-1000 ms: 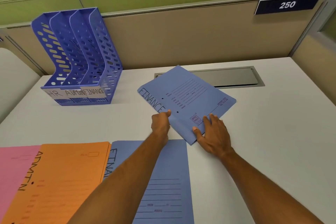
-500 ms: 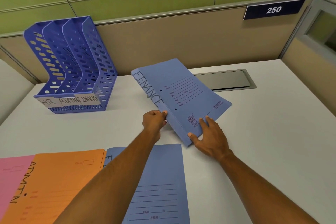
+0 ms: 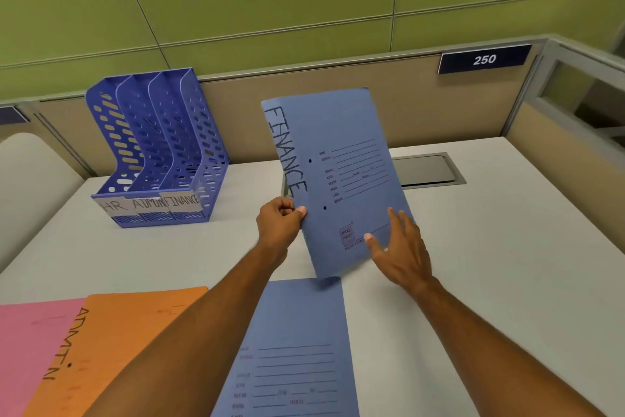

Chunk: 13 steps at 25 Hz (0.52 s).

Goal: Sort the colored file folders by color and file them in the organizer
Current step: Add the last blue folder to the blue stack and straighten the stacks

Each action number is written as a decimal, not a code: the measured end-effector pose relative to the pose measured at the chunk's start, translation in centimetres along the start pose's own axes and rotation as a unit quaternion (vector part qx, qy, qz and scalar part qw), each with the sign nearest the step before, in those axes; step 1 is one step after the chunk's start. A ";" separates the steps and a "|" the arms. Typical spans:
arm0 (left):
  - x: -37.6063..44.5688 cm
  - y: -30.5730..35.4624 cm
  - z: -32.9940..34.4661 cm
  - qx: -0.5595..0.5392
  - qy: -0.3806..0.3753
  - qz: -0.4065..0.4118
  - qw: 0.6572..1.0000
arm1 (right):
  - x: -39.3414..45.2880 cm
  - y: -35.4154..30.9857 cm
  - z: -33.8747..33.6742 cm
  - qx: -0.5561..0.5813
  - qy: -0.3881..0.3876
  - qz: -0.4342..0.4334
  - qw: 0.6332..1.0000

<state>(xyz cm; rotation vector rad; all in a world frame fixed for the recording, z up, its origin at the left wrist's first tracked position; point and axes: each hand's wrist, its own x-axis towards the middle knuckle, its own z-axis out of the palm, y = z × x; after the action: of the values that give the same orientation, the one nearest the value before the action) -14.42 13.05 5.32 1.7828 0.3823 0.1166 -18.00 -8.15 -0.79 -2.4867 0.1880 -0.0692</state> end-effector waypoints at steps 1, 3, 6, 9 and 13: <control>-0.3 0.1 -0.8 0.009 -0.001 0.008 1.000 | -0.2 -0.3 -0.3 0.012 0.014 -0.002 1.000; -0.9 0.2 -2.6 0.020 -0.003 0.013 1.000 | -0.7 -1.0 -0.8 0.044 0.043 0.000 0.998; -1.8 0.0 -5.7 0.023 -0.005 0.014 1.000 | -1.9 -2.6 -1.4 0.089 0.081 0.022 0.992; -2.7 -0.3 -8.8 0.017 -0.024 0.006 1.000 | -3.3 -4.1 -1.9 0.113 0.102 0.045 0.987; -3.9 -2.0 -13.2 -0.008 -0.049 -0.023 0.999 | -6.1 -5.6 -1.5 0.209 0.101 0.092 0.968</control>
<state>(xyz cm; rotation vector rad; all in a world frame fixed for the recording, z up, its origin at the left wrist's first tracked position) -22.20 24.41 7.19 1.7551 0.3508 -0.0002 -23.52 -3.72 3.72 -2.0300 0.4422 -0.2569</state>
